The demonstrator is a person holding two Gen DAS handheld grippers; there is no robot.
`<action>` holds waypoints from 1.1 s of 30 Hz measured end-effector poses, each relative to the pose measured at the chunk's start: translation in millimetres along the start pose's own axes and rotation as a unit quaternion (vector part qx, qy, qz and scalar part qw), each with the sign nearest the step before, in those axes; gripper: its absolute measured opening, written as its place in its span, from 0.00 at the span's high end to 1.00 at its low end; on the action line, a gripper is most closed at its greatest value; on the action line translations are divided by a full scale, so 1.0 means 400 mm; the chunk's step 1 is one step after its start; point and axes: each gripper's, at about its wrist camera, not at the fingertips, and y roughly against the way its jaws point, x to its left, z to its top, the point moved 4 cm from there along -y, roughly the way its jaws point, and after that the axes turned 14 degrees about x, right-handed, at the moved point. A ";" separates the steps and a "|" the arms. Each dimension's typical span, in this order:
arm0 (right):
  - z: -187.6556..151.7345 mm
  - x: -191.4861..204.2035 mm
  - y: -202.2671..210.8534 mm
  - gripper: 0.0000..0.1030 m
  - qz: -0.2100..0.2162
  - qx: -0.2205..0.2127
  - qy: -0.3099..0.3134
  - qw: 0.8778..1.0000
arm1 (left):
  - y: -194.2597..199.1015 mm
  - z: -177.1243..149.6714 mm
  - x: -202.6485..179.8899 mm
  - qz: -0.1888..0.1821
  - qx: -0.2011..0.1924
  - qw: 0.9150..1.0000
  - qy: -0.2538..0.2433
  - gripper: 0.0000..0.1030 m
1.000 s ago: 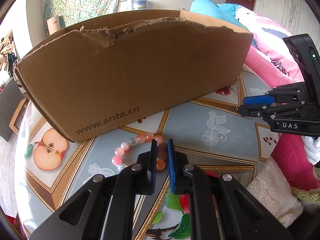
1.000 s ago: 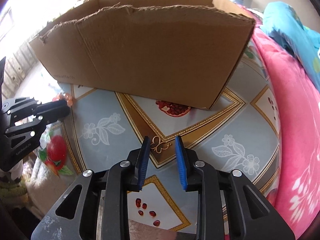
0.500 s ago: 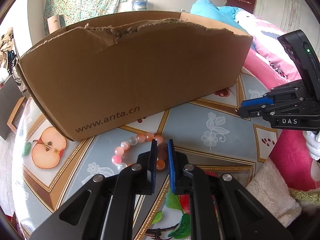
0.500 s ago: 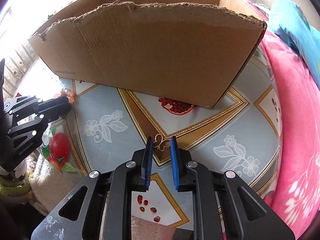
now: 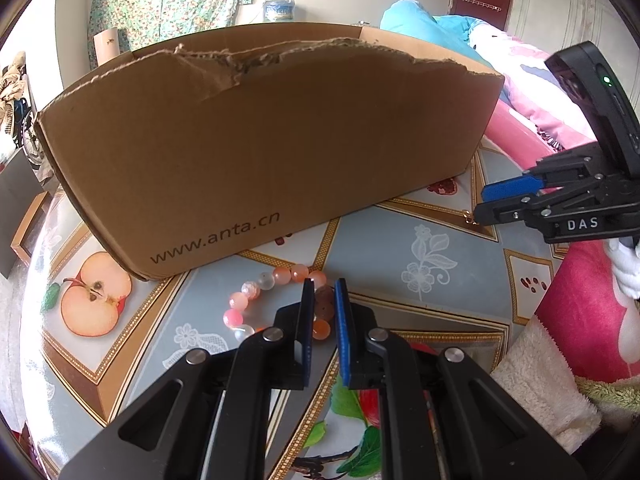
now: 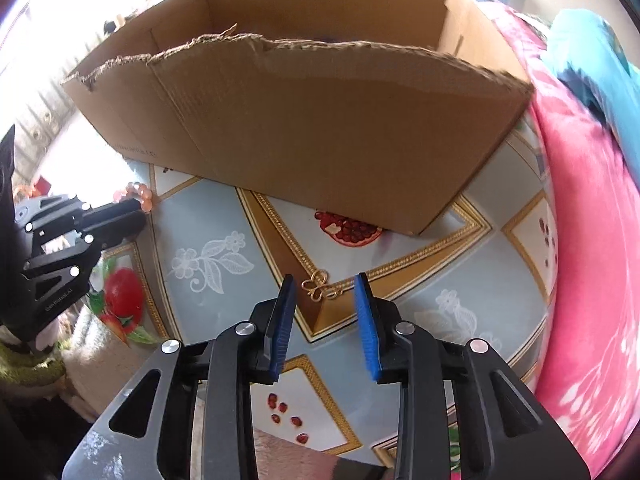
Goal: Organize jewelry
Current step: 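Align the open right gripper over the gold flower-shaped earring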
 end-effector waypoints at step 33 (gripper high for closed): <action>0.053 0.000 0.048 0.72 -0.011 0.012 -0.028 0.999 | 0.004 -0.006 0.015 -0.015 -0.004 1.000 0.004 0.91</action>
